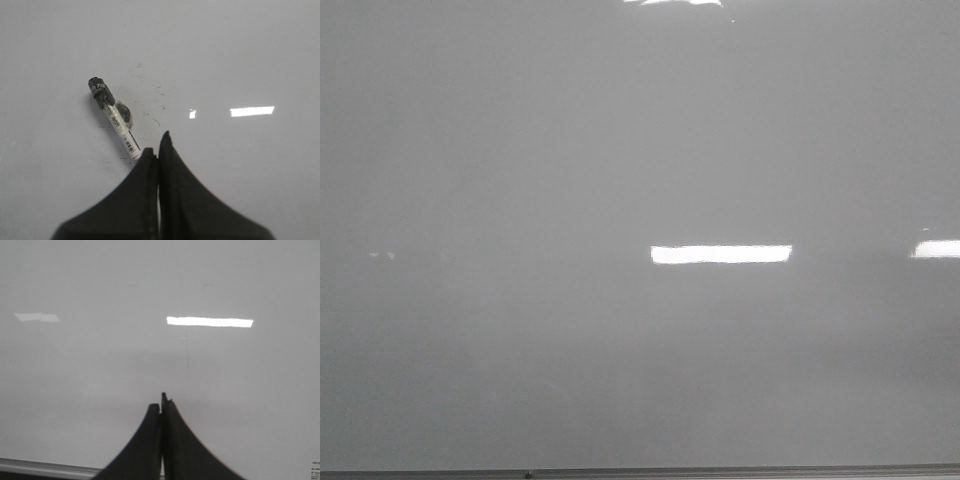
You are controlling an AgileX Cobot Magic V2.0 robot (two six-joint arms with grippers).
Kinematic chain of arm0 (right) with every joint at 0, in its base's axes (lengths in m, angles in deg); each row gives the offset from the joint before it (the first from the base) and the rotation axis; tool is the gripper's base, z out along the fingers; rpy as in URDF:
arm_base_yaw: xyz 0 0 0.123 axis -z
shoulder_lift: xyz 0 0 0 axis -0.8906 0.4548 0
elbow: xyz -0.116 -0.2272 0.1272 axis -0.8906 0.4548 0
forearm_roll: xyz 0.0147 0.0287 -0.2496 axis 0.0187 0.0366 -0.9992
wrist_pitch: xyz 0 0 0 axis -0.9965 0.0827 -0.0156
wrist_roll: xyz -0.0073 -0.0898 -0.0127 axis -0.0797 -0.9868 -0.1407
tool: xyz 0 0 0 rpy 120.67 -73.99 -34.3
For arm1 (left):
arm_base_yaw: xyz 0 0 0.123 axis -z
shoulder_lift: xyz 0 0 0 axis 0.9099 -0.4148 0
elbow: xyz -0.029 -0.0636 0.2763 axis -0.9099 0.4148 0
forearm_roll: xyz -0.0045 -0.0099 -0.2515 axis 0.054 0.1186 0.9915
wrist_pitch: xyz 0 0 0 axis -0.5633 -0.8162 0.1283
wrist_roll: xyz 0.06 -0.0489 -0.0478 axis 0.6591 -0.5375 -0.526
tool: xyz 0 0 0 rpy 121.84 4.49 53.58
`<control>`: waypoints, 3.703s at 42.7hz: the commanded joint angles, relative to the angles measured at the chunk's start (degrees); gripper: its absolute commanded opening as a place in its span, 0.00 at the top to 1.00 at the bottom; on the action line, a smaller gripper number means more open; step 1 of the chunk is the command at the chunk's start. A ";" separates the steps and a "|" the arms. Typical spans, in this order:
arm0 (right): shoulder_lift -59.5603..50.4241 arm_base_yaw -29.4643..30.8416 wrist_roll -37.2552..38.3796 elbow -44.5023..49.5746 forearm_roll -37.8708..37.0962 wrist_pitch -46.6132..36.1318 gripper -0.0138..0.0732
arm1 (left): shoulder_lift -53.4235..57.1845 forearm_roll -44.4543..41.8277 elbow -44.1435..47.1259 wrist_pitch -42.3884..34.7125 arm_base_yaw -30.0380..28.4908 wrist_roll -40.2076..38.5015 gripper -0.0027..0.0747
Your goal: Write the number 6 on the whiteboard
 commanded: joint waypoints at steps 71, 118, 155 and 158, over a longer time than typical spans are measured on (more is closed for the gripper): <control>2.41 0.22 -0.15 -17.97 0.25 -0.76 0.91 | -3.10 0.34 -14.20 -4.49 0.25 -0.53 0.99; 19.04 0.22 -0.15 -28.54 0.25 5.45 0.15 | -33.59 2.83 -25.54 7.02 -2.73 -14.52 0.23; 19.04 0.22 -0.15 -28.54 0.25 5.56 0.15 | -84.23 2.70 -40.00 -10.59 -7.18 -14.08 0.24; 19.04 0.22 -0.15 -28.54 0.25 5.56 0.15 | -85.62 2.70 -40.05 -12.73 -7.18 -14.08 0.24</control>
